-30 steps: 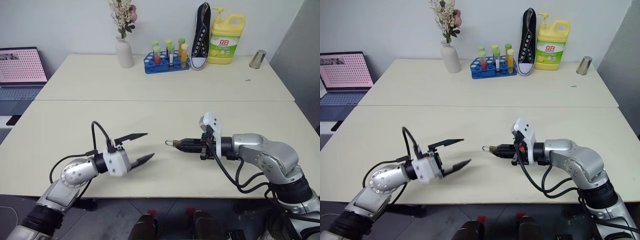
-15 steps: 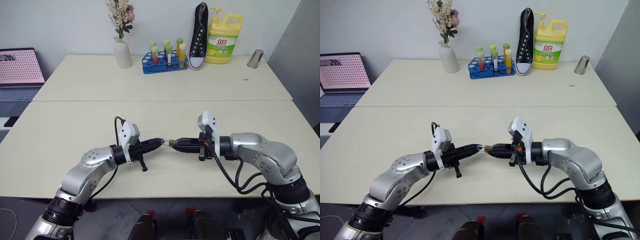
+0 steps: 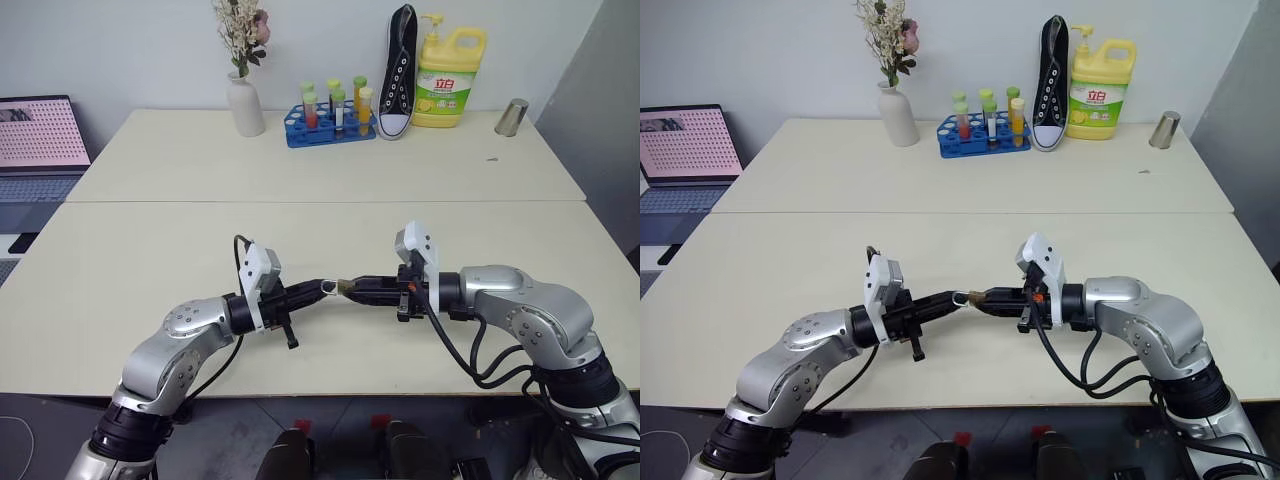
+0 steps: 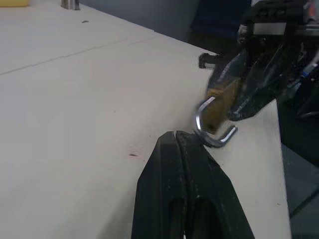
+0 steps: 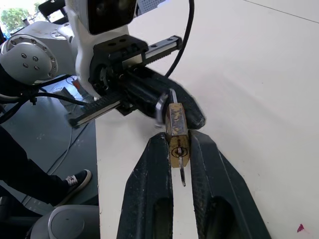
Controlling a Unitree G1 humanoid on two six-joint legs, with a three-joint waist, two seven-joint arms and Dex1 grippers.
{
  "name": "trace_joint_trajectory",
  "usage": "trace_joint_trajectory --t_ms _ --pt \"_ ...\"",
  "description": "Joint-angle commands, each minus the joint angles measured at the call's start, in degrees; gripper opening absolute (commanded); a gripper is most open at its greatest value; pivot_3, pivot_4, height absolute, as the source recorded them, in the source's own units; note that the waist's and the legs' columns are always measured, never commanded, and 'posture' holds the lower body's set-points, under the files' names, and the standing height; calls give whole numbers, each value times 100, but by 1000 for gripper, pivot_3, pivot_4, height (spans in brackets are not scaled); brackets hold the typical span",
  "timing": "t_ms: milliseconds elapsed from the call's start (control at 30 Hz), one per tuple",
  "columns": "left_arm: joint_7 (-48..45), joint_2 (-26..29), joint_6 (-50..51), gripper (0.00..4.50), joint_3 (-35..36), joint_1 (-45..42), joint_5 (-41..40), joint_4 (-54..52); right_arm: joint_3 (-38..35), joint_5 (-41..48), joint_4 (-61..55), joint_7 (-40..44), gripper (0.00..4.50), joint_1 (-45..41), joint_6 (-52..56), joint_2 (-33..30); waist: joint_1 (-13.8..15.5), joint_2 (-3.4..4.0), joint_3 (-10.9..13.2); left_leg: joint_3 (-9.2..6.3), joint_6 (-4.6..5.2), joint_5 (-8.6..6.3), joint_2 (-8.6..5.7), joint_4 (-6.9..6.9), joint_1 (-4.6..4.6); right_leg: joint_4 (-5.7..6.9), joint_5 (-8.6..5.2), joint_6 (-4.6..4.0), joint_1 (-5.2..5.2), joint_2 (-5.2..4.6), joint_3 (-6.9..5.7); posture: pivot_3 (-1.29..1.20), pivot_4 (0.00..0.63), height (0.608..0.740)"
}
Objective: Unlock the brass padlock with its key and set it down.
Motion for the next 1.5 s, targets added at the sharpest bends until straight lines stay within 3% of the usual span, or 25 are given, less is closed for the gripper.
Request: trace_joint_trajectory --t_ms 33,700,1100,1267,1400,1500 --pt "-105 65 111 0 211 32 -81 -356 -123 26 -191 62 127 -85 -78 -10 0 0 0 1 0 0 0 0 0 0 0 0 0 0 1 0 150 740" --pt "261 -110 1378 0 931 86 -1142 -995 -74 -71 -142 168 127 -59 -97 -8 0 0 0 0 0 0 1 0 0 -1 0 0 0 -1 0 0 150 740" --pt "434 -150 1552 0 998 -54 -1251 -1059 -50 -78 -173 179 127 -31 -71 -3 1 0 0 1 -1 0 0 0 0 -2 0 0 0 -1 1 0 150 740" --pt "-120 605 1059 0 885 312 -426 -1324 -59 -90 -155 145 127 -22 -37 -18 -11 1 1 6 -1 0 2 -4 2 -3 -1 -2 -1 1 4 0 150 740" --pt "-860 1121 -742 0 834 847 911 -1192 -123 -3 -146 113 127 16 81 -25 9 3 3 9 -1 0 1 -6 2 -7 -2 -3 -1 0 6 0 150 740" --pt "-1221 1293 -3158 603 779 1111 2274 -210 -88 147 71 1 127 -19 540 79 23 4 3 9 -1 0 1 -7 -1 -11 -2 -4 -1 -2 4 0 150 740"
